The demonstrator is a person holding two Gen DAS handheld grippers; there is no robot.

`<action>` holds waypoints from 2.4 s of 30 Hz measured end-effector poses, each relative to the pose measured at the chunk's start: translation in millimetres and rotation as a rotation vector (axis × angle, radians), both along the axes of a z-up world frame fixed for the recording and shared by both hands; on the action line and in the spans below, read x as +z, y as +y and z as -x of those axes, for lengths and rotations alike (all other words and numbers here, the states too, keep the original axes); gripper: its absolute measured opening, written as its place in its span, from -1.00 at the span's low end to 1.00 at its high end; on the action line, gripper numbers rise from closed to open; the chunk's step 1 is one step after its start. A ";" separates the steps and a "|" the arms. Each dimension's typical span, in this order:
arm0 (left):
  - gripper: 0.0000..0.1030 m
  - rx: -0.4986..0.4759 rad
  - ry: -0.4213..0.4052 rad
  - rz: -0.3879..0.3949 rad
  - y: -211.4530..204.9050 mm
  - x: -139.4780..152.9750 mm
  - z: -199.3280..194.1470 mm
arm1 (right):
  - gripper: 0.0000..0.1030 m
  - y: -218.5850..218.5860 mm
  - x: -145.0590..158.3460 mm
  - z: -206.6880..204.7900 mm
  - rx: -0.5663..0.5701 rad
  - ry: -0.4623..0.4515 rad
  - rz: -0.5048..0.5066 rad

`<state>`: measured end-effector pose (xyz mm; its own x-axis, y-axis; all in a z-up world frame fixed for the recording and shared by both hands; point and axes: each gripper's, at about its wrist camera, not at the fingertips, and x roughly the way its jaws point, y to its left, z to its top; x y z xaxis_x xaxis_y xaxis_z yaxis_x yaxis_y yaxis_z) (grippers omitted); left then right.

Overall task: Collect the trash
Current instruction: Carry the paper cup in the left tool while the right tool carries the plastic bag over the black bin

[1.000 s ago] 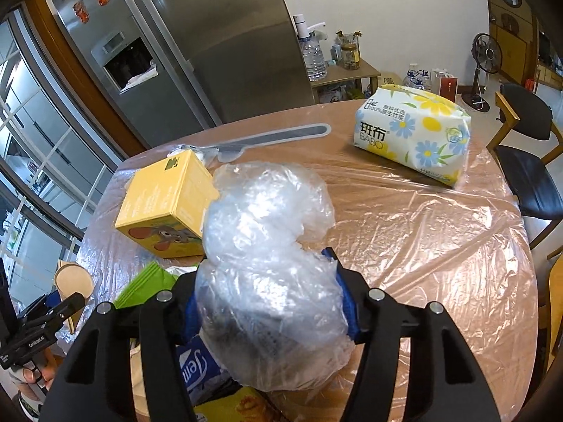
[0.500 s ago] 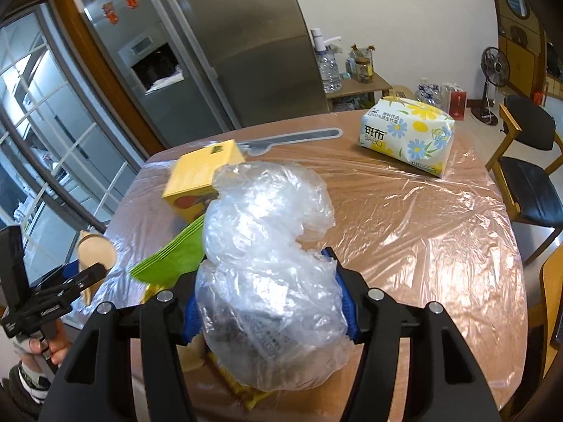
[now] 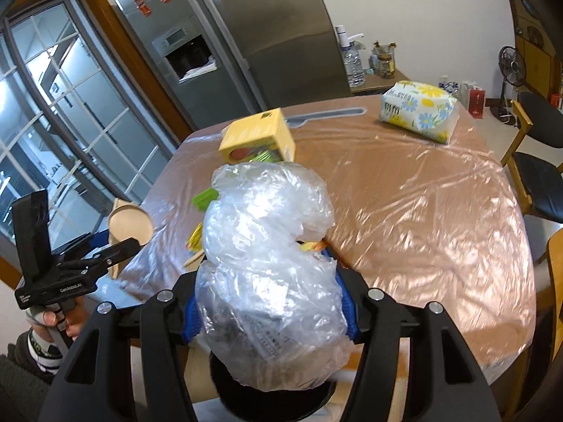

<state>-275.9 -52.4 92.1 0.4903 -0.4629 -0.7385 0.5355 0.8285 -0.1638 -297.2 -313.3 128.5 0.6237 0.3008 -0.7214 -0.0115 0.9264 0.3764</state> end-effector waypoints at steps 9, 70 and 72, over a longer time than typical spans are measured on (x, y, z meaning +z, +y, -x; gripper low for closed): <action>0.49 -0.106 0.027 -0.017 -5.8 -6.5 41.2 | 0.12 23.1 -9.5 36.0 0.103 0.048 -0.003; 0.43 -0.328 0.187 -0.269 -51.2 -130.8 109.8 | 0.12 61.5 -142.9 55.9 0.147 0.350 0.077; 0.43 -0.328 0.191 -0.275 -52.9 -135.1 108.9 | 0.12 62.0 -146.2 55.0 0.145 0.355 0.078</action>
